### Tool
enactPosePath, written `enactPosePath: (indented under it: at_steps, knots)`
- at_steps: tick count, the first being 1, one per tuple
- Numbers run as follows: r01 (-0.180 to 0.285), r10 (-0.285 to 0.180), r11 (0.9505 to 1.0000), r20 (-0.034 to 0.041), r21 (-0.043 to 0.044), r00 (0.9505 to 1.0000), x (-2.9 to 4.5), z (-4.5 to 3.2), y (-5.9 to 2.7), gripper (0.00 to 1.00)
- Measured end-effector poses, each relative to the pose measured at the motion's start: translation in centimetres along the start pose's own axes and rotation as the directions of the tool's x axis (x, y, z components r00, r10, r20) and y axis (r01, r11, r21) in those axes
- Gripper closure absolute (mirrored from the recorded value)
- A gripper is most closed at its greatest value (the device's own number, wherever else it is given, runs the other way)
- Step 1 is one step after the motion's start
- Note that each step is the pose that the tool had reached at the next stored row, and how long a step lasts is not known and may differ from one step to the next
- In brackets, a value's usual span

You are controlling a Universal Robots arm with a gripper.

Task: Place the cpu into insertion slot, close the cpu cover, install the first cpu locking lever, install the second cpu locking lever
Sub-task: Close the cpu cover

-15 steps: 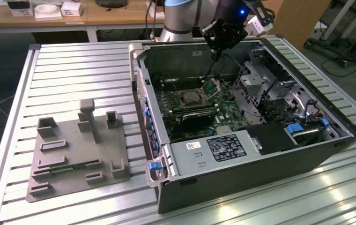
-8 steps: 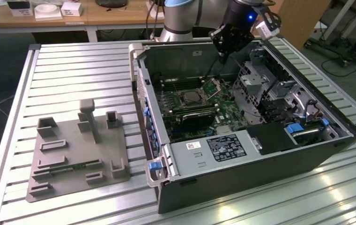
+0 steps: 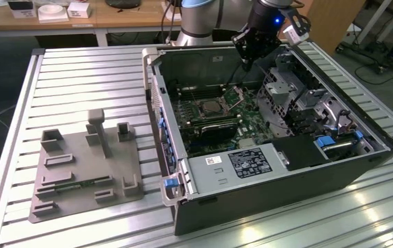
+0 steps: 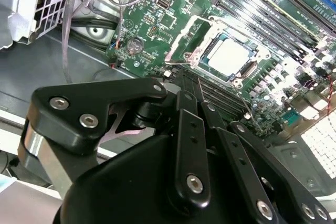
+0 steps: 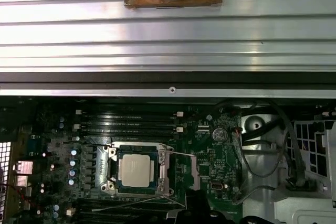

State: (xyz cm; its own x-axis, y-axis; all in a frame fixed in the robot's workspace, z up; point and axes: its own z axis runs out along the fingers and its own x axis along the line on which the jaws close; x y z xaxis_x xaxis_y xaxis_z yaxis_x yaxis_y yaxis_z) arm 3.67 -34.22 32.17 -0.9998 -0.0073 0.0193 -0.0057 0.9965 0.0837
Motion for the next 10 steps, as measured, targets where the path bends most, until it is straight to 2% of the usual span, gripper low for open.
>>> enactPosePath:
  at_steps: [4,7,10]
  knots:
    - [0.000,0.000,1.0000,0.0001,-0.0004,1.0000,0.00,0.11,-0.01,0.89]
    - [0.000,0.000,1.0000,0.0000,0.0001,1.0000,-0.08,0.58,0.00,0.89]
    - [0.002,-0.002,1.0000,-0.0002,0.0000,1.0000,-0.46,1.12,0.00,0.89]
